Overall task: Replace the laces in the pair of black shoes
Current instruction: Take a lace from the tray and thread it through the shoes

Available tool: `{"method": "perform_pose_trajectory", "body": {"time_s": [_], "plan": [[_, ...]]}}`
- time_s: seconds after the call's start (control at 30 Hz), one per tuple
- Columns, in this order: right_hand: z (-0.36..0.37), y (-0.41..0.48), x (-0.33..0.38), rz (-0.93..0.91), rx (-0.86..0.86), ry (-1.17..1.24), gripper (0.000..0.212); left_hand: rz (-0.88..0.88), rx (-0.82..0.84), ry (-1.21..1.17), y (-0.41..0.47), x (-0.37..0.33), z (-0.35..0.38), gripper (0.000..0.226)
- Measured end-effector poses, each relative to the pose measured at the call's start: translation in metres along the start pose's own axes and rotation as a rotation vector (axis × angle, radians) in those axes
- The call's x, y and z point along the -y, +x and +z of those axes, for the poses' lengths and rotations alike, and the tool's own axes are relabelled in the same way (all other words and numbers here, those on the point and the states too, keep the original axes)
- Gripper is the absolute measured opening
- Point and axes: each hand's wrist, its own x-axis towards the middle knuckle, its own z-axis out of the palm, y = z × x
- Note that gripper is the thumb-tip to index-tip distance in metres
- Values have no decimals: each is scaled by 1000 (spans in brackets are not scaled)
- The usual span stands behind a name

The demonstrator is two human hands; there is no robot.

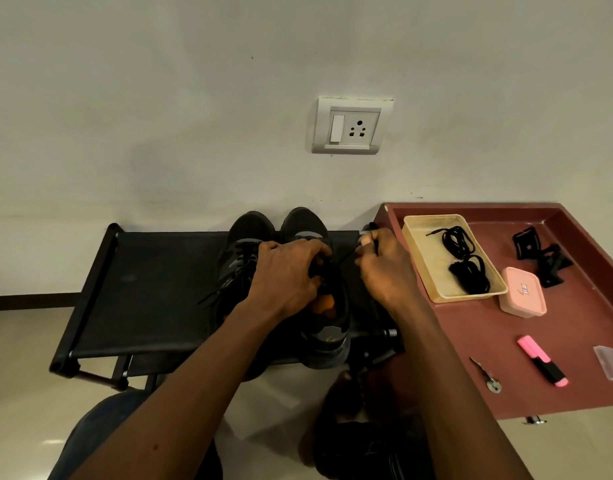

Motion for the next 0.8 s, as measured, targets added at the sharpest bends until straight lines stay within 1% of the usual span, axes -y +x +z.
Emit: {"method": "perform_pose_trajectory", "body": {"time_s": [0.2,0.33,0.47,0.57,0.6,0.63,0.67,0.73,0.8], "plan": [[-23,-7,34,-29,-67,87,17,0,-4,10,-3,0,-2,44],[-45,-15,59,-21,-100,256,20,-4,-18,-7,-5,-1,-2,44],[-68,-27,83,-84,-140,449,20,-23,3,-23,-5,-1,-2,45],[-72,-28,88,-118,-170,574,19,-16,-14,-26,-7,0,1,47],[-69,-26,85,-126,-178,565,18,-13,-24,-18,-7,0,1,48],[-64,-24,79,-135,-184,494,16,-12,-34,-9,-8,1,2,49],[-56,-21,70,-146,-177,368,15,-12,-43,-2,-8,2,3,51],[-38,-14,48,-154,-105,115,12,-23,-49,10,-6,4,2,55],[-20,-10,26,-131,16,-47,21,-35,-27,15,-4,5,0,60]]}}
